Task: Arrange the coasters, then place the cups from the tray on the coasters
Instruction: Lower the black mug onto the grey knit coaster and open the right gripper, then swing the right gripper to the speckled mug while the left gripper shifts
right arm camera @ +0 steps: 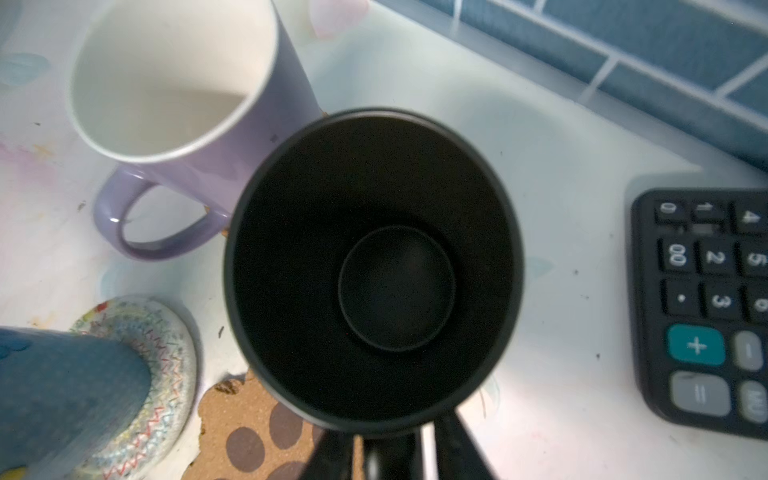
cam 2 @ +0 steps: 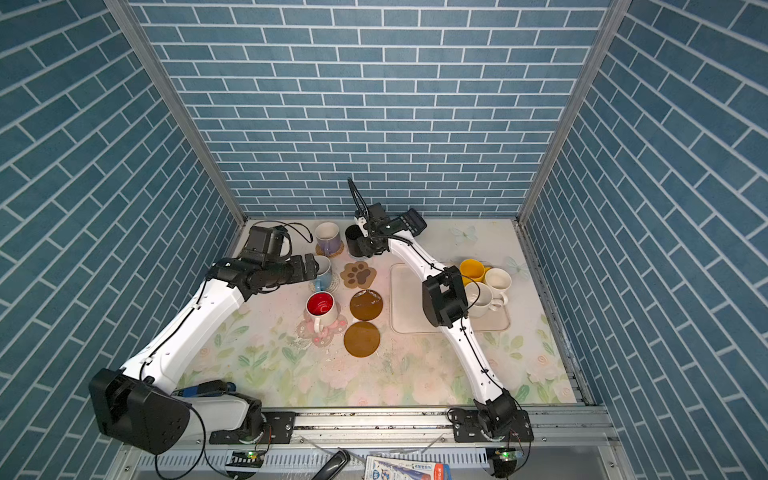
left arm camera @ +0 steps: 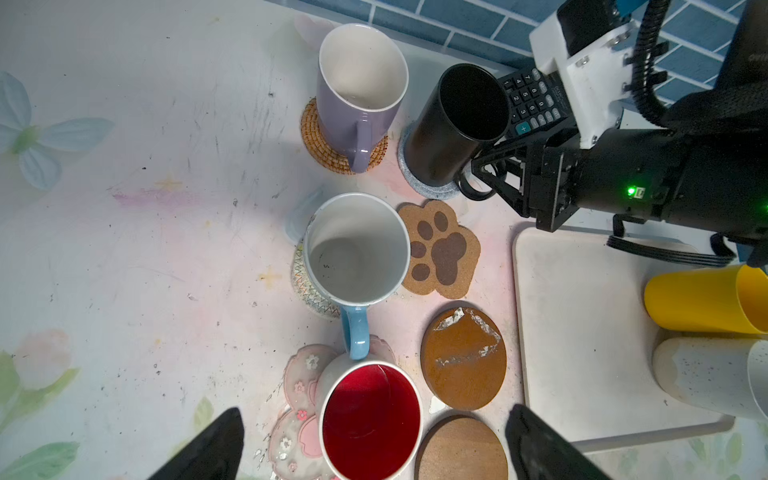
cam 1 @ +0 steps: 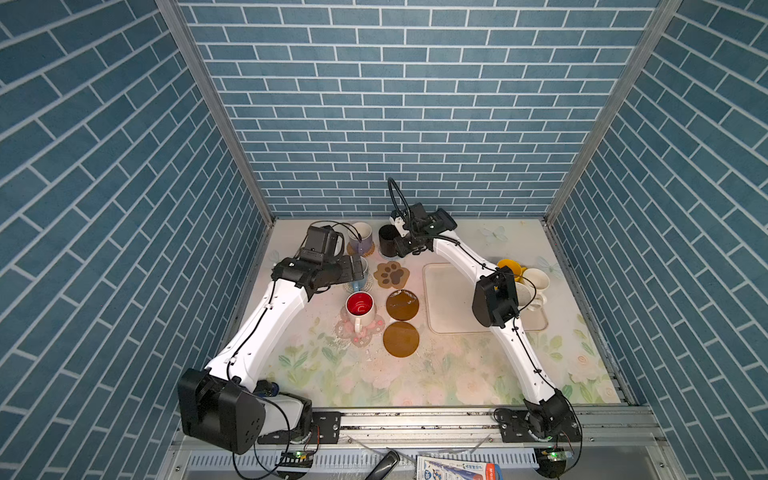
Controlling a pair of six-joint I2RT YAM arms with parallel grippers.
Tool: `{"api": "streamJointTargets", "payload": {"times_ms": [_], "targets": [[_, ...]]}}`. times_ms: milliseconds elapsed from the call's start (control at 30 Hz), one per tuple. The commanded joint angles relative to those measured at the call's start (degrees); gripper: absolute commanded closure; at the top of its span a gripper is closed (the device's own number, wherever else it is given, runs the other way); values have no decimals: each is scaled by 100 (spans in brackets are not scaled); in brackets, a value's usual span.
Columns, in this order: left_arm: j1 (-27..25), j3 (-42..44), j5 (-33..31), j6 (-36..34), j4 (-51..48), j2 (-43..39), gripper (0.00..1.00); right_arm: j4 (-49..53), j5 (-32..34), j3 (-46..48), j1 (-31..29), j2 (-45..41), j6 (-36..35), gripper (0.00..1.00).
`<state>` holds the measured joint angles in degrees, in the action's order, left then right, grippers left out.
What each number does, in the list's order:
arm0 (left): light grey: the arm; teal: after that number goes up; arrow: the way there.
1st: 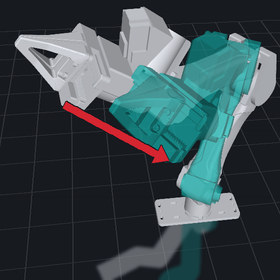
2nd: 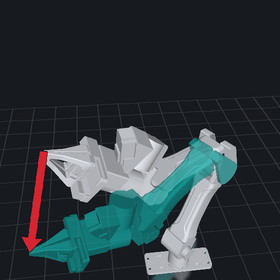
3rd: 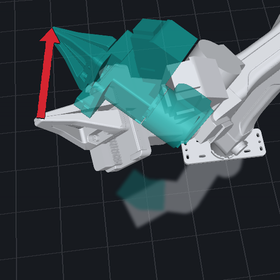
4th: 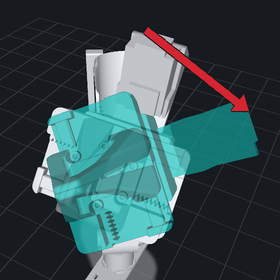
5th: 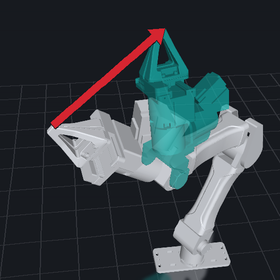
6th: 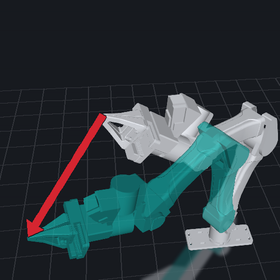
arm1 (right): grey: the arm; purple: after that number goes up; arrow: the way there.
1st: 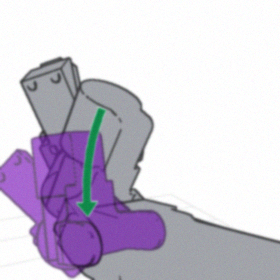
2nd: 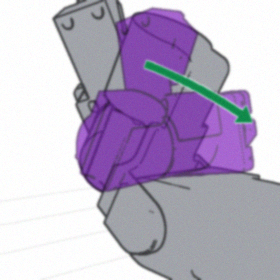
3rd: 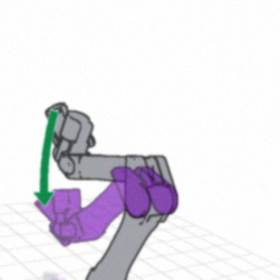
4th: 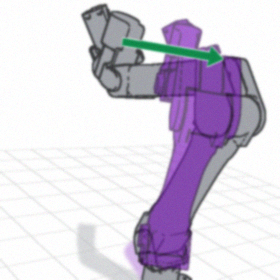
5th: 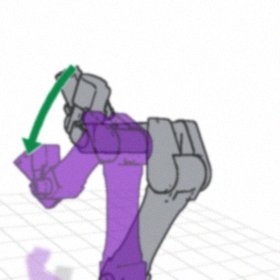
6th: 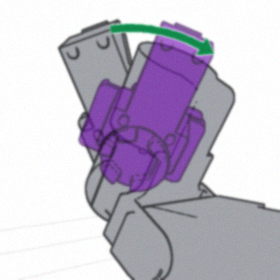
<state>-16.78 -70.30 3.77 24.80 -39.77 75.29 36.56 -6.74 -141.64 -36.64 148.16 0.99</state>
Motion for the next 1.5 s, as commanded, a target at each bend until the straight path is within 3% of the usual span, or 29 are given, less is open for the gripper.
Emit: {"api": "streamJointTargets", "payload": {"times_ms": [0,300,433,667,833,1067,1267,1467], "targets": [[42,87,16,-19,-91,-154,1,-388,41,311,-27,-319,-99,55],[34,-47,27,-45,-214,-339,1,-356,6,614,-44,-928,-99,32],[-93,-170,4,-63,-231,-361,1,-362,117,1127,-33,-1649,-5,30],[-852,-383,-289,63,-32,-24,1,-42,479,2570,75,-3348,139,26],[-1346,-544,-376,198,240,363,1,503,636,3436,390,-4403,559,26],[-1959,-739,-411,323,581,934,1,808,502,5139,1284,-6052,1733,27],[-2350,-768,-412,402,883,1334,1,1021,564,6432,2127,-7338,2441,48],[-2741,-1003,-377,438,1093,1908,1,1296,522,7433,3038,-8197,2777,53]]}}
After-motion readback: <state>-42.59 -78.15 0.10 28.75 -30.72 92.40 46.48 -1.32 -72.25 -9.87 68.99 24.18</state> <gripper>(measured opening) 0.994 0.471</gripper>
